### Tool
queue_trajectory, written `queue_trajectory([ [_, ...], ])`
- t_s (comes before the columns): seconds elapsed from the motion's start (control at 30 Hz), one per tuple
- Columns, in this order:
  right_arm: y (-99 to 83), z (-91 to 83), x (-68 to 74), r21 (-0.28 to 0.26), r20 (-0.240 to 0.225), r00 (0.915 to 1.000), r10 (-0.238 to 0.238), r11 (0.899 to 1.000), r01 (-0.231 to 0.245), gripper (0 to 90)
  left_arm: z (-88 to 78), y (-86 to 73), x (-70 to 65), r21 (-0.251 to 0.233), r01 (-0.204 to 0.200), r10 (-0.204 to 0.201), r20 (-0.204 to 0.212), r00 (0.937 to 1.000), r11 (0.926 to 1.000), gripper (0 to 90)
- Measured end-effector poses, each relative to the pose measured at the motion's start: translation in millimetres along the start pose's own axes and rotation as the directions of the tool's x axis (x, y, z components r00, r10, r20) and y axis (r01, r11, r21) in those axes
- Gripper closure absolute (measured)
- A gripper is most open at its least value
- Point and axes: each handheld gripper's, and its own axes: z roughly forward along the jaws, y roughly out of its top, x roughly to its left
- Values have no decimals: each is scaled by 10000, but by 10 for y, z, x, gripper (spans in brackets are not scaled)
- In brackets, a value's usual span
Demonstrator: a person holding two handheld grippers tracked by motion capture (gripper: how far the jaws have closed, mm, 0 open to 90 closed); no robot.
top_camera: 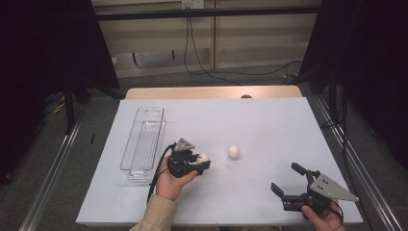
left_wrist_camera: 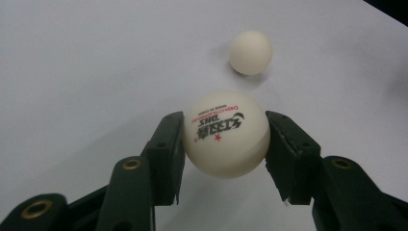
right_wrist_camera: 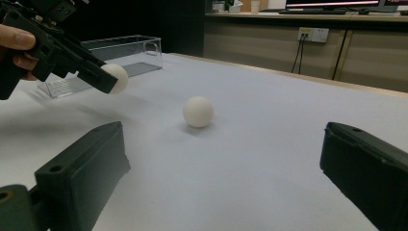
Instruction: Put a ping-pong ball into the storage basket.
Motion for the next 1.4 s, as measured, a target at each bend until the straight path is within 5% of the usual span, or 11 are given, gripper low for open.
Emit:
queue_trajectory([
  [1.4, -2, -2, -9, -65, 23, 9999, 152, 9999, -152, 15, -223, 20, 166, -124, 383, -388, -406, 9984, 9992, 510],
])
